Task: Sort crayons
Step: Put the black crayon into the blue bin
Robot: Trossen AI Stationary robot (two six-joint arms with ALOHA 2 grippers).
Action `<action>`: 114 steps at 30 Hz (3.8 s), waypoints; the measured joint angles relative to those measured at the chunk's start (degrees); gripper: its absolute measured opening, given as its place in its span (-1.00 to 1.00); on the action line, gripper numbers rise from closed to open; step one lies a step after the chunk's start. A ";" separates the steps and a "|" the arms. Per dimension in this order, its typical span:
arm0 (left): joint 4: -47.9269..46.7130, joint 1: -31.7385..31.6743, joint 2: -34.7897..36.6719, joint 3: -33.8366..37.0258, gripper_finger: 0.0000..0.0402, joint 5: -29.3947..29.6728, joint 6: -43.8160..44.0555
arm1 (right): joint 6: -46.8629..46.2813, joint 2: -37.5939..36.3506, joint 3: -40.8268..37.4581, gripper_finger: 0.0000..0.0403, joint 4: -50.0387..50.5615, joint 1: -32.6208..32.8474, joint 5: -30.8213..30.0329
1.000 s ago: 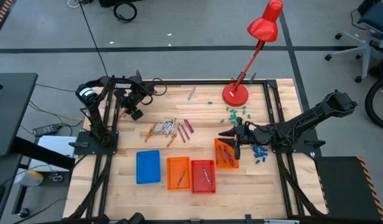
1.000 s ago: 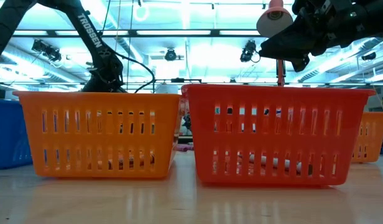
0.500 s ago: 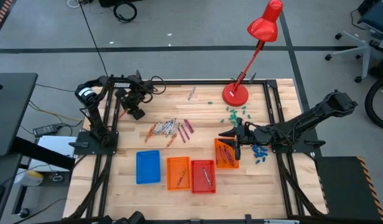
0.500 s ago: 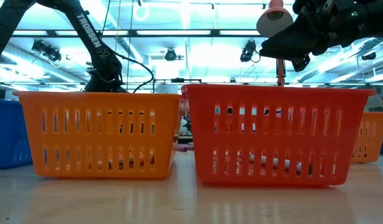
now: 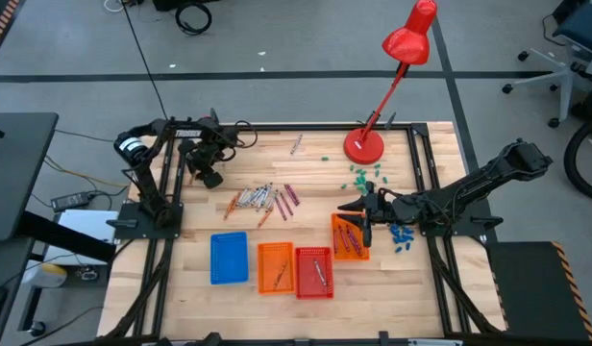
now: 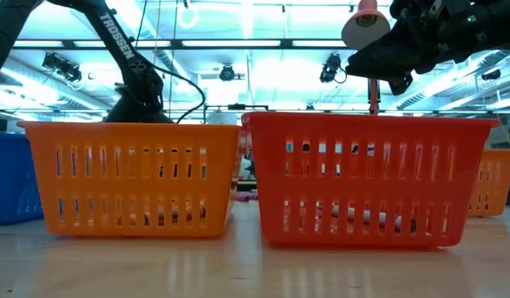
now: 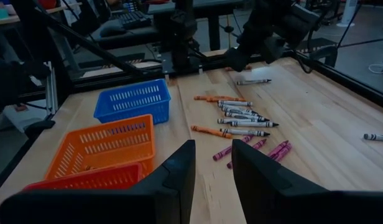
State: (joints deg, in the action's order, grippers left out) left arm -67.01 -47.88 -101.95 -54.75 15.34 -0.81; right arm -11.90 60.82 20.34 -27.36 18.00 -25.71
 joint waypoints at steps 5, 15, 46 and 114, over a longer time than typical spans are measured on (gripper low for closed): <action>3.11 2.88 2.27 0.01 -0.29 -3.97 2.17 | 0.11 0.00 0.01 -0.46 -0.48 -0.20 -0.14; 14.83 9.04 4.28 -0.02 -0.29 -9.11 8.41 | 0.11 0.00 0.02 -0.46 -0.44 -0.17 -0.20; 32.11 25.28 0.68 -6.75 -0.29 -2.29 14.09 | 0.04 0.00 0.02 -0.46 -0.04 -1.24 -0.22; 5.82 17.79 -0.33 -17.12 -0.95 4.39 13.46 | -0.09 -0.02 0.00 -0.46 1.32 0.20 -0.04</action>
State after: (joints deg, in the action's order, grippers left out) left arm -61.19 -30.09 -102.28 -71.86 19.73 12.64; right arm -11.99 60.80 20.34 -26.03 18.20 -25.75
